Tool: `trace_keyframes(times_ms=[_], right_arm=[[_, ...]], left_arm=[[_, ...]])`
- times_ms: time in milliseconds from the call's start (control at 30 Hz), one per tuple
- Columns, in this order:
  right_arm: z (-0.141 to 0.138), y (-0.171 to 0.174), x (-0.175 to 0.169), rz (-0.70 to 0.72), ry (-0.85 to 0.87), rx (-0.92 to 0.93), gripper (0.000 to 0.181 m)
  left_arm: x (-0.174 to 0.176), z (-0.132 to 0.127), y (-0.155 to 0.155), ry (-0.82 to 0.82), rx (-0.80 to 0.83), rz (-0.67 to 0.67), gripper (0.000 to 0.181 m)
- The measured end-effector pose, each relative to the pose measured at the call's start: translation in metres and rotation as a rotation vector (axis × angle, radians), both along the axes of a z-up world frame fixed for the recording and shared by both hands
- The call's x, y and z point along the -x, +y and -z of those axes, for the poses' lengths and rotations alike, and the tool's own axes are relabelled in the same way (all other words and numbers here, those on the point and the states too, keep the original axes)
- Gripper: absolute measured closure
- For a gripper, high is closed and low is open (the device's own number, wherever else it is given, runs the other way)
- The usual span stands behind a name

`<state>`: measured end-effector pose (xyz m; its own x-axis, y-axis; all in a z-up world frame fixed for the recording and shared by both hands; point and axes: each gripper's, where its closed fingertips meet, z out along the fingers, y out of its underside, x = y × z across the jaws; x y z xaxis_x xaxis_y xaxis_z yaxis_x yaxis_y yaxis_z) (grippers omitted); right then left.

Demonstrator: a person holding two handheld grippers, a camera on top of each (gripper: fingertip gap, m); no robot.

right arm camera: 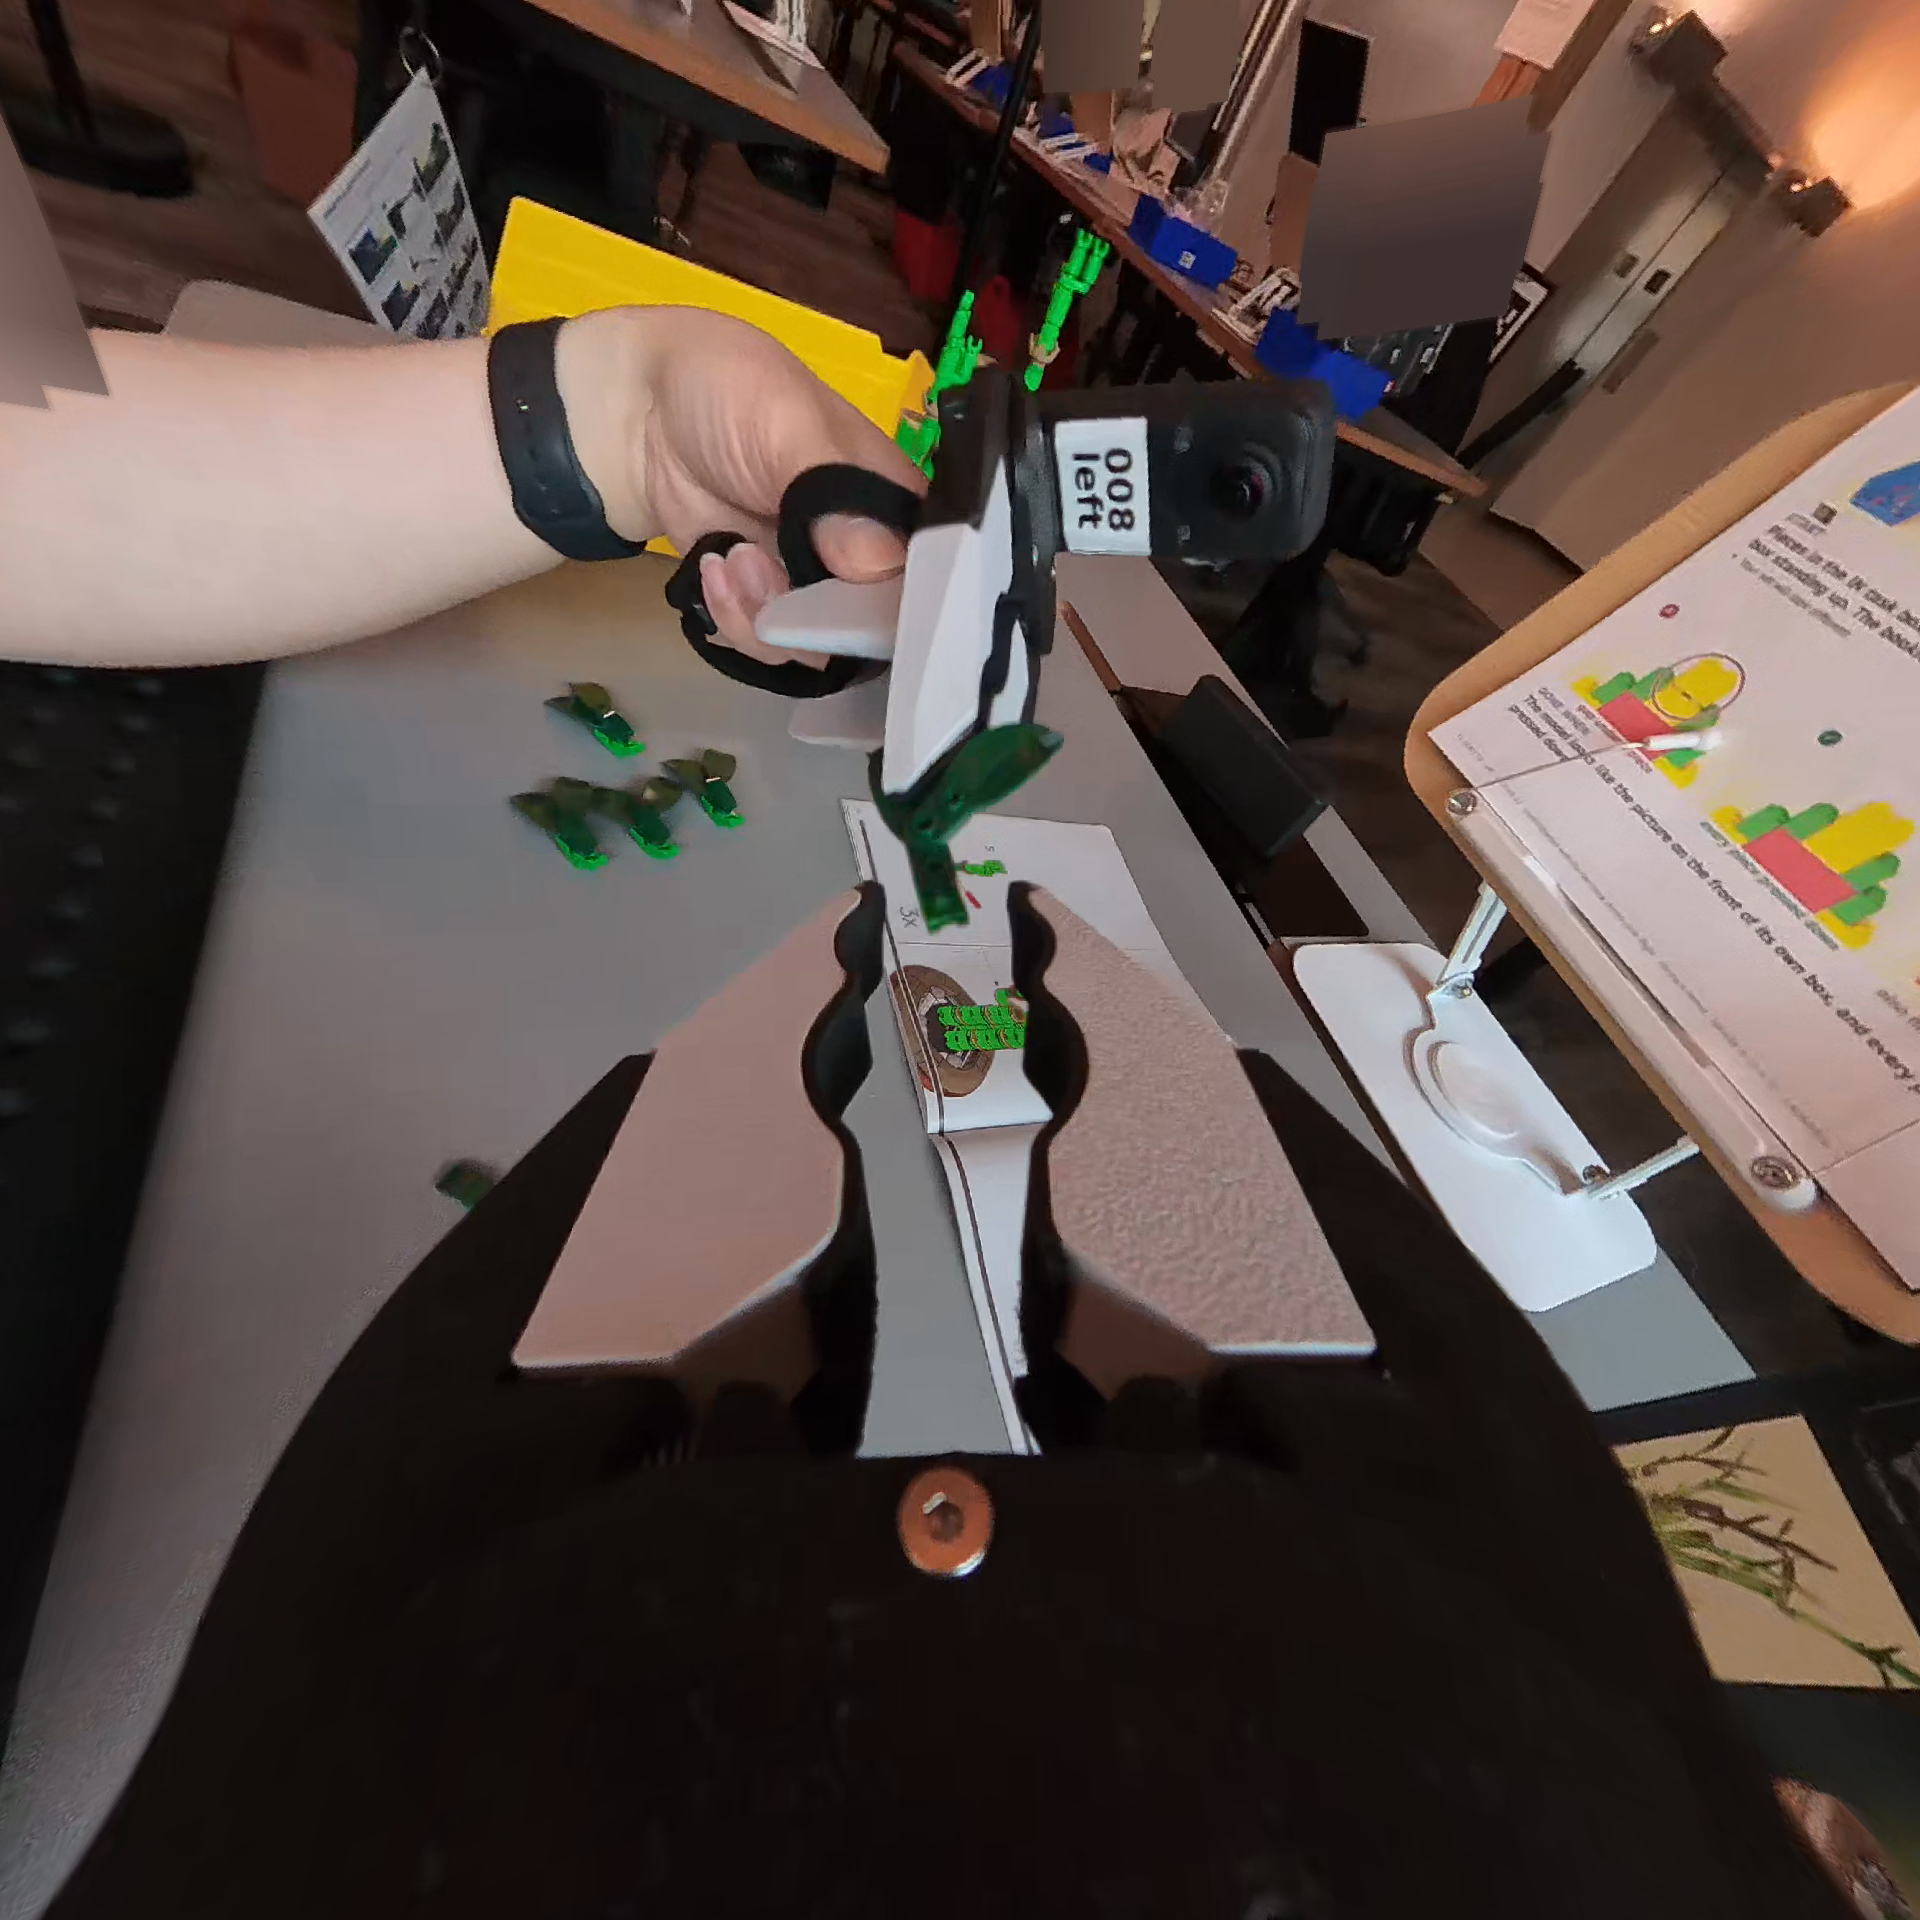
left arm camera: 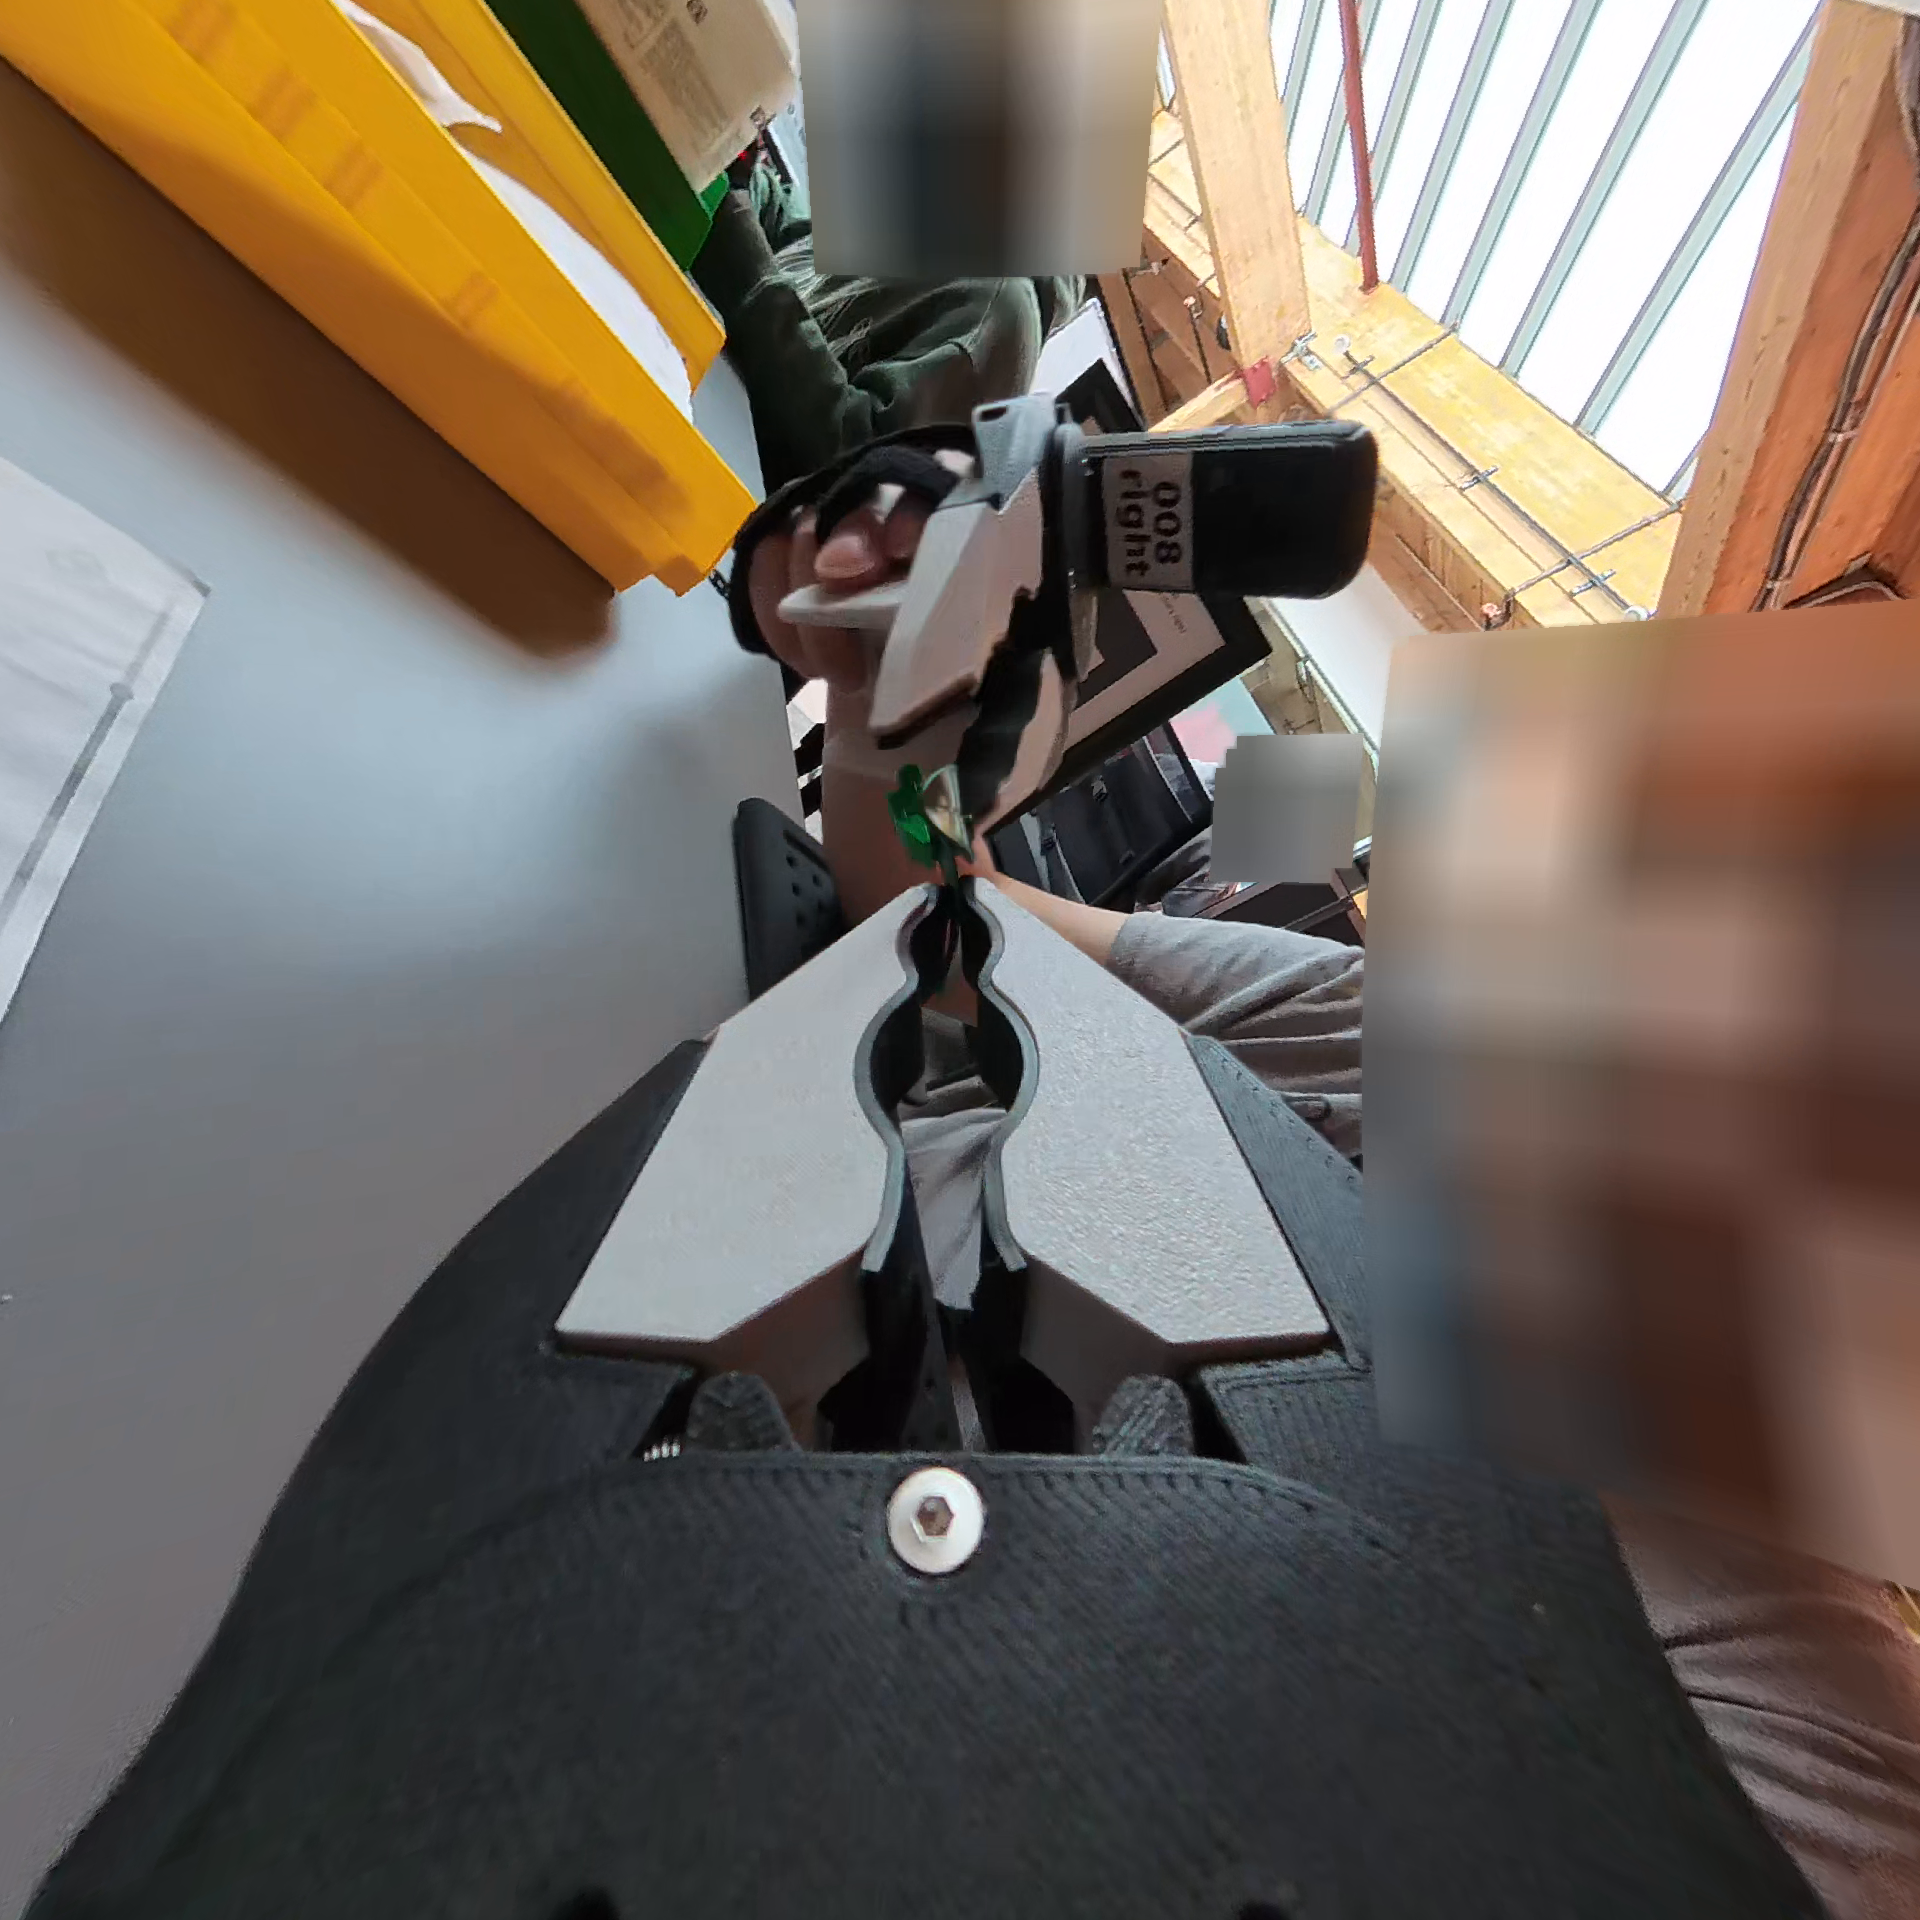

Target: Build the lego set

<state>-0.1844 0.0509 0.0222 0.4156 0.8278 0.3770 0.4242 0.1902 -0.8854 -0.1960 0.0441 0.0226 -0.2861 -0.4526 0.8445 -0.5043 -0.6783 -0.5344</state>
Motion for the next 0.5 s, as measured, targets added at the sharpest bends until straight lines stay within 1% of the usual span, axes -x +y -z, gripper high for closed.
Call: trace_keyframes(times_ms=[33, 100, 167, 200, 300, 367, 433, 500], right_arm=[[0.001, 0.001, 0.001, -0.001, -0.003, -0.005, 0.16], [0.006, 0.002, 0.001, 0.004, -0.014, 0.001, 0.161], [0.008, -0.001, 0.001, -0.016, -0.005, 0.009, 0.173], [0.01, -0.002, 0.001, -0.022, -0.008, 0.018, 0.174], [0.012, -0.004, 0.0, -0.027, -0.021, 0.008, 0.173], [0.015, -0.001, 0.0, -0.012, -0.044, -0.006, 0.167], [0.018, -0.004, 0.002, -0.033, -0.049, 0.002, 0.175], [0.02, -0.004, 0.001, -0.029, -0.036, 0.015, 0.175]], left_arm=[[0.0, 0.003, 0.0, 0.012, -0.008, 0.004, 0.181], [0.0, 0.003, -0.001, 0.008, -0.015, 0.012, 0.181], [0.0, 0.007, 0.0, 0.023, -0.024, 0.008, 0.181], [0.0, 0.008, -0.001, 0.03, -0.025, 0.016, 0.181], [-0.001, 0.009, -0.003, 0.033, -0.014, 0.025, 0.181], [-0.003, 0.012, -0.004, 0.041, -0.013, 0.029, 0.181], [-0.004, 0.017, -0.003, 0.062, -0.01, 0.028, 0.181], [-0.005, 0.018, -0.003, 0.067, 0.01, 0.028, 0.181]])
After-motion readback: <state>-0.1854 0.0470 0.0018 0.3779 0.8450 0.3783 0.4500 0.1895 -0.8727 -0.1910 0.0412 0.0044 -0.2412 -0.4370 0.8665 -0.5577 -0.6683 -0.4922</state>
